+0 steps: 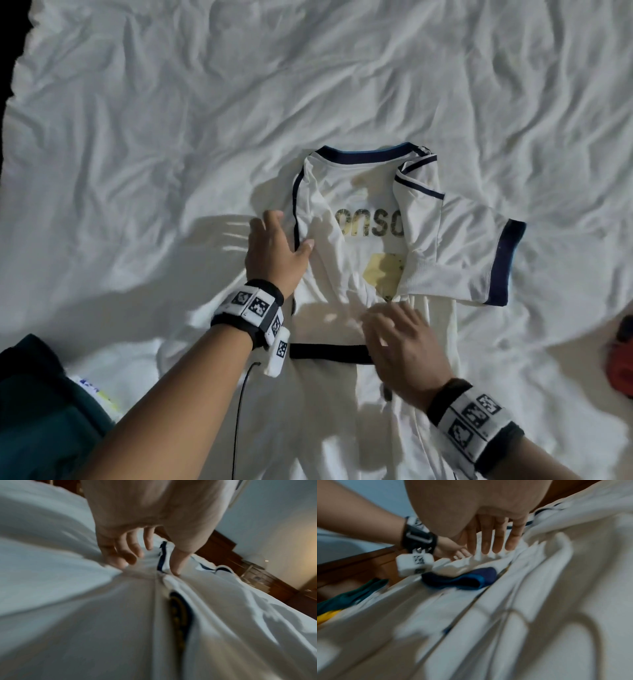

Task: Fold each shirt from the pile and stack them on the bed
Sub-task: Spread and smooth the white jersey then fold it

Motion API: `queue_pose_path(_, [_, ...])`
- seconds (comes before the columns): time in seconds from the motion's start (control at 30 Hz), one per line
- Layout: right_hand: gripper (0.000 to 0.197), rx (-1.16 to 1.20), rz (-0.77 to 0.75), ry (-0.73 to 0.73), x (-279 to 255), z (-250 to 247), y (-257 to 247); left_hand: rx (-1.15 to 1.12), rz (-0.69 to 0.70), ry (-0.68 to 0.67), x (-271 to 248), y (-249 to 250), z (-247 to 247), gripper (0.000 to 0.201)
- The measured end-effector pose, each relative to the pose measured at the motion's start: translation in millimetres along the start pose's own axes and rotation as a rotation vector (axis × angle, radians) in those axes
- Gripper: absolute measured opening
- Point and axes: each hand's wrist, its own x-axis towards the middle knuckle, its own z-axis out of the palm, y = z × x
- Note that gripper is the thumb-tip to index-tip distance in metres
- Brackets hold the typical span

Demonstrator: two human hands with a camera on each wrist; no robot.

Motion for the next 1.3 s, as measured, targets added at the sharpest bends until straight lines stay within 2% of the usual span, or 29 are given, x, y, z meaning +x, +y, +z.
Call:
queue_pose_path(0.07, [0.018, -0.021, 0.111, 0.123, 18.1, -18.6, 19.5, 0.07, 0.178, 0.144, -17.4, 17.0, 1.6, 0.048])
queue_pose_path(0.1, [0.018, -0.033, 0.173, 0.178, 28.2, -29.4, 32.2, 0.08, 0.283, 0.167, -26.1, 28.3, 5.8, 0.041])
queue_pose_path(0.17, [0.016, -0.057, 0.275, 0.271, 49.0, -48.7, 63.4, 0.086, 0.472, 0.103, -42.2, 52.8, 20.1, 0.024])
queue_pose_path(0.23, [0.021, -0.115, 0.339, 0.297, 69.1, -65.1, 99.1, 0.085, 0.653, -0.027, -56.0, 74.6, 41.7, 0.013])
queue_pose_path(0.3, [0.035, -0.172, 0.454, 0.178, 87.3, -80.4, 129.3, 0.095, 0.79, -0.165, -68.0, 95.1, 62.0, 0.014])
queue_pose_path(0.37, [0.049, -0.194, 0.548, 0.002, 101.7, -93.3, 149.4, 0.208, 0.867, -0.246, -77.8, 111.8, 82.1, 0.029])
queue_pose_path(0.43, [0.053, -0.212, 0.578, -0.132, 108.9, -99.6, 162.4, 0.358, 0.881, -0.27, -84.2, 123.1, 98.4, 0.047])
queue_pose_path(0.47, [0.051, -0.233, 0.585, -0.184, 109.7, -100.0, 167.2, 0.399, 0.856, -0.274, -85.4, 126.7, 104.4, 0.049])
queue_pose_path(0.53, [0.042, -0.279, 0.598, -0.235, 111.2, -101.6, 171.5, 0.433, 0.813, -0.225, -84.4, 128.4, 113.4, 0.038])
queue_pose_path(0.6, [0.027, -0.295, 0.615, -0.23, 112.7, -106.5, 168.0, 0.295, 0.808, -0.161, -82.1, 124.2, 114.7, 0.02])
queue_pose_path(0.67, [0.019, -0.256, 0.614, -0.184, 111.1, -113.7, 157.7, 0.086, 0.745, -0.141, -83.5, 117.7, 105.8, 0.015])
queue_pose_path(0.73, [0.018, -0.1, 0.625, -0.099, 105.7, -120.7, 138.3, -0.042, 0.615, -0.112, -85.3, 112.9, 86.6, 0.025])
queue_pose_path(0.83, [0.021, 0.167, 0.676, 0.042, 88.0, -123.7, 100.3, -0.264, 0.428, -0.024, -84.0, 96.5, 55.0, 0.022])
queue_pose_path(0.93, [0.025, 0.416, 0.793, 0.139, 63.5, -108.0, 70.8, -0.45, 0.223, -0.089, -80.8, 72.0, 31.5, 0.02])
queue_pose_path(1.03, [0.028, 0.611, 0.911, 0.142, 39.0, -76.4, 59.6, -0.646, -0.134, -0.232, -82.8, 59.4, 23.0, 0.027])
queue_pose_path(1.1, [0.026, 0.642, 0.965, 0.131, 27.0, -56.6, 58.3, -0.774, -0.31, -0.322, -86.0, 55.7, 28.3, 0.029])
queue_pose_path(1.17, [0.025, 0.641, 0.996, 0.1, 20.9, -43.2, 57.4, -0.808, -0.357, -0.337, -88.7, 53.0, 36.0, 0.037])
queue_pose_path(1.27, [0.028, 0.641, 0.996, 0.075, 17.3, -38.0, 58.7, -0.696, -0.277, -0.269, -93.2, 52.3, 40.7, 0.035])
queue_pose_path(1.3, [0.03, 0.633, 0.989, 0.069, 16.7, -39.8, 59.4, -0.661, -0.242, -0.25, -96.2, 52.0, 41.0, 0.041])
